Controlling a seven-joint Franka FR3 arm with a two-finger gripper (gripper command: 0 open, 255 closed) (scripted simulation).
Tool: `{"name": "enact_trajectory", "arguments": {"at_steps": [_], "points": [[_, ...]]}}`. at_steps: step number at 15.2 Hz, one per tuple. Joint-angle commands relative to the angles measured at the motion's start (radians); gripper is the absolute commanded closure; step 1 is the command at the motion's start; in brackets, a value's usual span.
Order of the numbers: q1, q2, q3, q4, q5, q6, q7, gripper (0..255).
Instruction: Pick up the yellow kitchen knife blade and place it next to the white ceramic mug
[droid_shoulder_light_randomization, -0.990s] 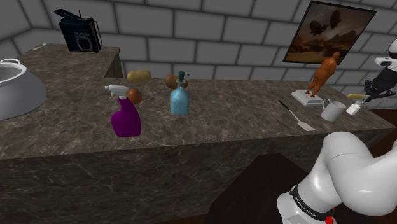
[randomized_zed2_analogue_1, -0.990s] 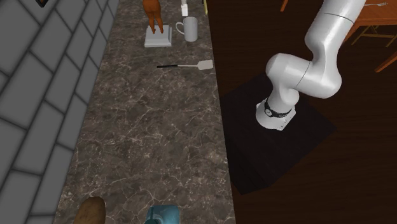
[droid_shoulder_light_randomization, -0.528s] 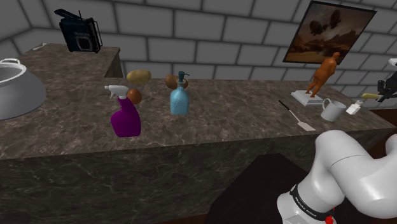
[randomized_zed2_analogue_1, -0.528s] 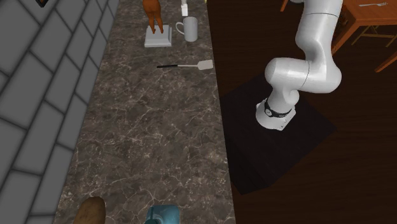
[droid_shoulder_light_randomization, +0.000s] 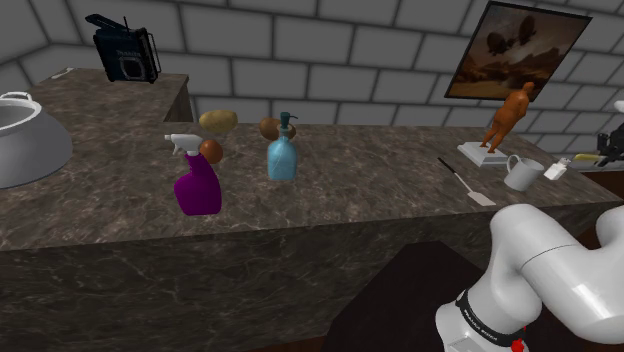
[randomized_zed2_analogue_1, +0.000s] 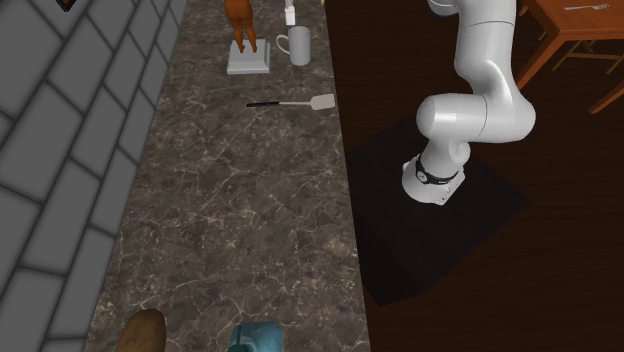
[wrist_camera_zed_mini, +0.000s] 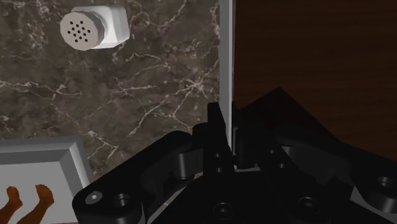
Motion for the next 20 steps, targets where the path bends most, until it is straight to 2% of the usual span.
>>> {"name": "enact_trajectory", "arguments": {"at_steps": [1,10,20], "points": [[-0.019,-0.003,0.002,-0.037,-0.001,0.025,0.01,255],[-0.075,-0.03,-0.003,-0.164,-0.02,0.127,0.045,255],[-0.106,-0.071,-0.027,-0.257,-0.053,0.224,0.074,255]]}}
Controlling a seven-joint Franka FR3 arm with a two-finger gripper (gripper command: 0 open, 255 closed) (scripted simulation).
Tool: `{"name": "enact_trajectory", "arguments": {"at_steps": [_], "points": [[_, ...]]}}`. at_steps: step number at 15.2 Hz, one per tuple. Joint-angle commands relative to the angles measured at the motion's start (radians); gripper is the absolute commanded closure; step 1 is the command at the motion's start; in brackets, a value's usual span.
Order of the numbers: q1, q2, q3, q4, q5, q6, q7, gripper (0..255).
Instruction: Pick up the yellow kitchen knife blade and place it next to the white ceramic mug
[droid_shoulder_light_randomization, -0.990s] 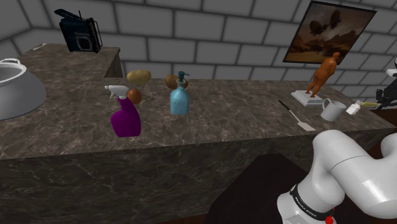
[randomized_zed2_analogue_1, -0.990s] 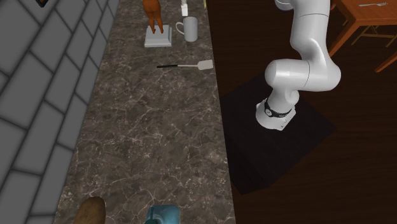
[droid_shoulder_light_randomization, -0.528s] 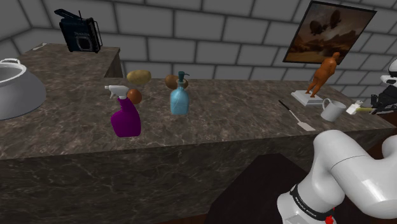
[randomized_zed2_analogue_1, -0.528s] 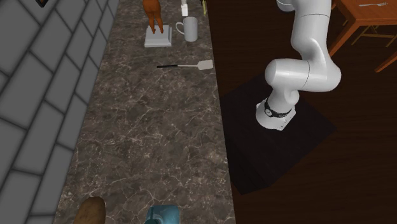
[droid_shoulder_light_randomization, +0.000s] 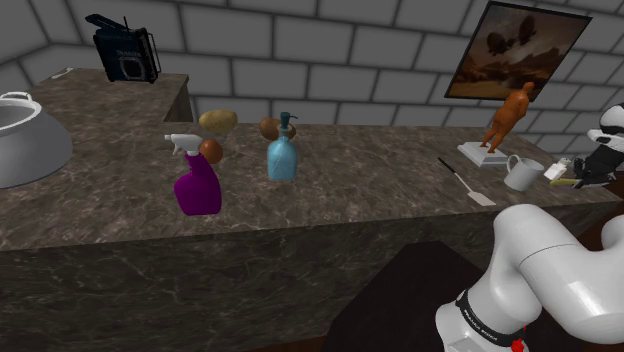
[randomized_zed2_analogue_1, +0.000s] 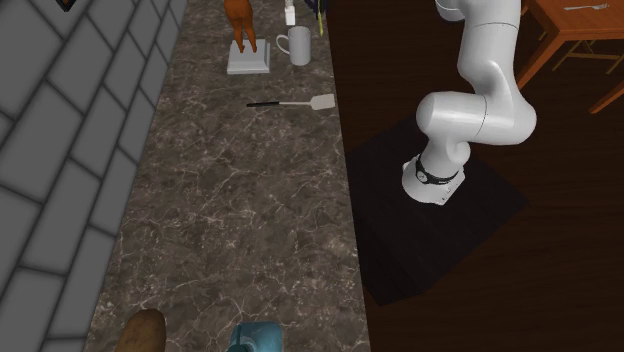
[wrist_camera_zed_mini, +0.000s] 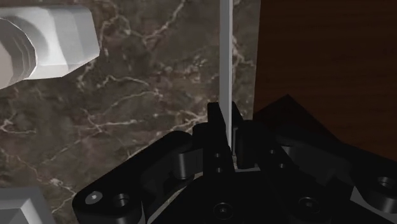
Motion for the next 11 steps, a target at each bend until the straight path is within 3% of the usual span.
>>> {"name": "enact_trajectory", "arguments": {"at_steps": [1,11], "points": [[-0.005,-0.009,-0.006,-0.017,-0.008,0.02,0.005,255],[-0.01,-0.029,-0.02,-0.042,-0.023,0.055,0.015,255]]}}
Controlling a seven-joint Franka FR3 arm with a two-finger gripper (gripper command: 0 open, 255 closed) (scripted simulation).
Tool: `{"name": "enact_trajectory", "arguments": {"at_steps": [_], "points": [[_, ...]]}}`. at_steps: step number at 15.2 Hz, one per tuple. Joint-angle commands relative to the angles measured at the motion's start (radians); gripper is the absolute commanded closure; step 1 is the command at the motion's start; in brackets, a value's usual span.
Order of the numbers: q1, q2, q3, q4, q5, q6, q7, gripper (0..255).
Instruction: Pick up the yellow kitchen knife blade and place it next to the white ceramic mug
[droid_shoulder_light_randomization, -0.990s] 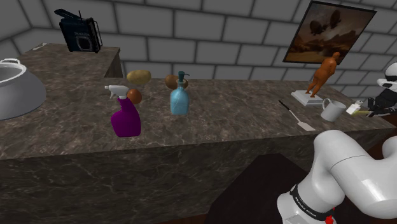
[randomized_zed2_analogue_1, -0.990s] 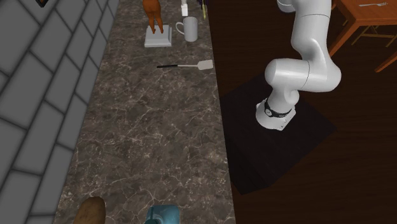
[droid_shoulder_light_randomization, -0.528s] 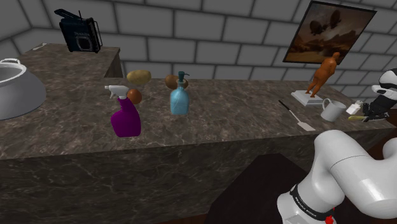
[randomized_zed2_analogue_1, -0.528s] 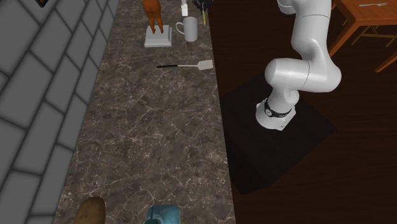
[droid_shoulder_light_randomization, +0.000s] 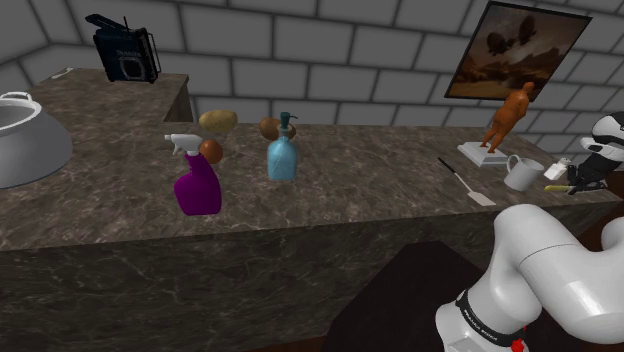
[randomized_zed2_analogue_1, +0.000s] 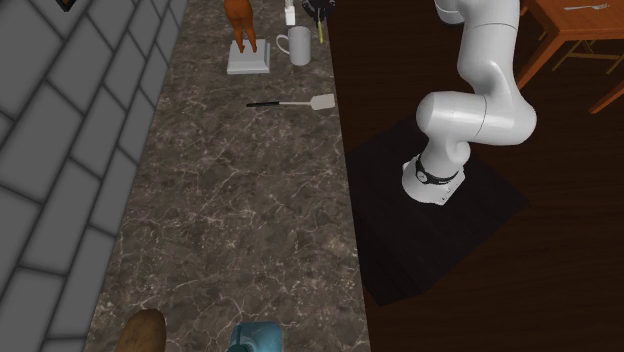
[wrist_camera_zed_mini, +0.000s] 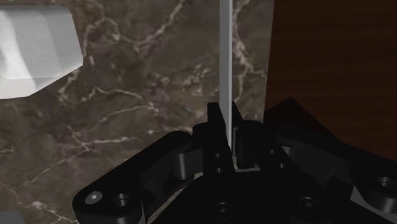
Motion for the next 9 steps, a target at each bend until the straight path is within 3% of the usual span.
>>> {"name": "enact_trajectory", "arguments": {"at_steps": [1,2,3,9], "points": [[0.0,0.0,0.0,0.0,0.0,0.0,0.0,255],[0.0,0.0,0.0,0.0,0.0,0.0,0.0,255],[0.0,0.0,0.0,0.0,0.0,0.0,0.0,0],[0.003,0.012,0.009,0.017,0.01,-0.022,-0.006,0]]}}
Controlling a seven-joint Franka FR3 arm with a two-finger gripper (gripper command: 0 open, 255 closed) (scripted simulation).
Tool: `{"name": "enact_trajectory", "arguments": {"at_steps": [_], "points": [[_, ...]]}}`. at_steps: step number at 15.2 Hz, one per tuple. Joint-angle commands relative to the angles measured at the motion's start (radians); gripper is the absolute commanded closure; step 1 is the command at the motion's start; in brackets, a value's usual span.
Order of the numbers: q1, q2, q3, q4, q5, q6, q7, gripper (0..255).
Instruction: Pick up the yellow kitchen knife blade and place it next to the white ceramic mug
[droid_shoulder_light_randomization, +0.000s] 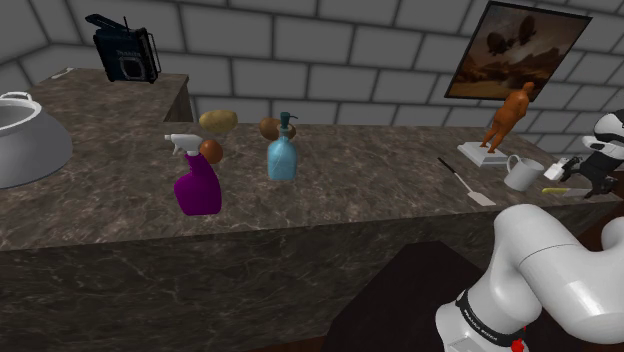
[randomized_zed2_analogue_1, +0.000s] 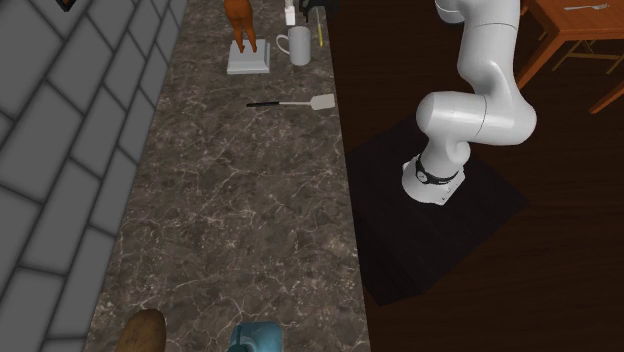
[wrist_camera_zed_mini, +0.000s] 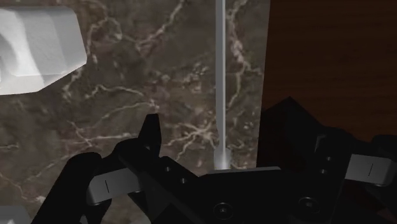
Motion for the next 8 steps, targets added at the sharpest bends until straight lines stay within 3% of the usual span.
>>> {"name": "enact_trajectory", "arguments": {"at_steps": [1,3,8], "points": [[0.007,0.017,0.011,0.027,0.013,-0.033,-0.009,0],[0.019,0.036,0.023,0.067,0.029,-0.076,-0.023,0],[0.019,0.036,0.023,0.067,0.029,-0.076,-0.023,0]]}}
